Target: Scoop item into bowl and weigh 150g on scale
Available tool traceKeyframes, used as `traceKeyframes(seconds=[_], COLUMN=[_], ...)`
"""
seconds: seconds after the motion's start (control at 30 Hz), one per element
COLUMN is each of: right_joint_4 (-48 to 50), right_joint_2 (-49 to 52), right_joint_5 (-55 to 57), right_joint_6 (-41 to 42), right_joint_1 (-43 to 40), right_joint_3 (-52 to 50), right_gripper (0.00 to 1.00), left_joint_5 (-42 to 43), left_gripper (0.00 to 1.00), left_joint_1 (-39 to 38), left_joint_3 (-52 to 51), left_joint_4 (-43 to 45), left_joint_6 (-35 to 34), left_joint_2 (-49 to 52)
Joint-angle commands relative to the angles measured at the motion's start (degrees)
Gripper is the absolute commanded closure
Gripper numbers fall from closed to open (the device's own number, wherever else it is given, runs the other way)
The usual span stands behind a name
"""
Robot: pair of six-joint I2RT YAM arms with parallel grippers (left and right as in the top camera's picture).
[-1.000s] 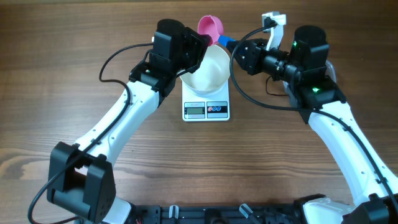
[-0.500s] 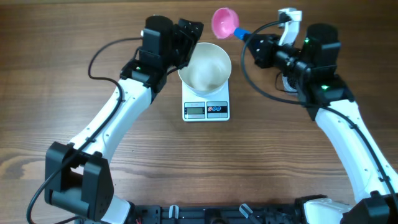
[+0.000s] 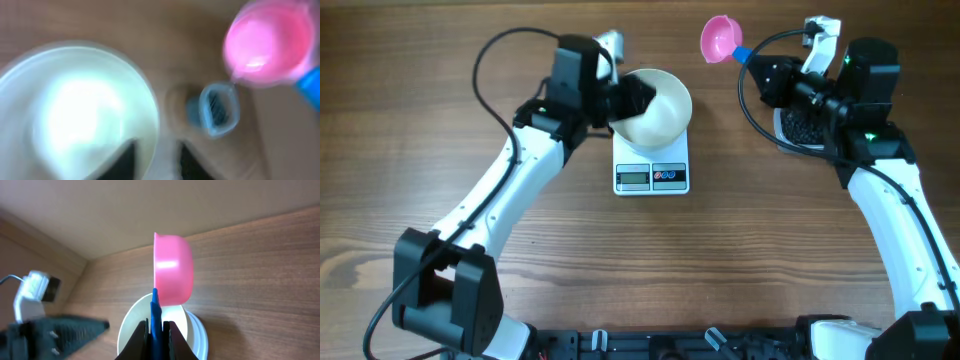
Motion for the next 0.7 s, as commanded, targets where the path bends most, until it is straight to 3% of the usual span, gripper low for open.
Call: traceKeyframes(seconds=[0.0, 0.2, 0.33, 0.47, 0.67], right_joint_4=[-0.13, -3.89, -4.5, -4.48, -5.25], right_joint_2=[0.39, 0.39, 0.39, 0.39, 0.39], right_joint_5=[-0.72, 2.38, 3.63, 3.67, 4.09], right_joint_6=[-1.57, -1.62, -1.6, -1.53, -1.6], right_joint_1=[-0.26, -0.26, -0.26, -0.26, -0.26], right_joint_3=[1.11, 1.11, 1.11, 1.11, 1.11], right_gripper=[0.96, 0.96, 0.96, 0.96, 0.96], left_joint_5=[-3.61, -22.6, -22.58, -22.6, -24.28], left_gripper=[0.96, 0.96, 0.96, 0.96, 0.96], left_joint_1=[-4.22, -17.94, -19.02, -18.78, -18.6], left_joint_3=[-0.02, -0.55, -6.84, -13.81, -14.21], left_joint_4=[-10.32, -19.98, -15.43, -2.08, 0.5], left_joint_6=[7.28, 10.34, 15.39, 29.64, 30.14], left_joint_2=[-1.36, -1.75, -1.75, -0.17, 5.73])
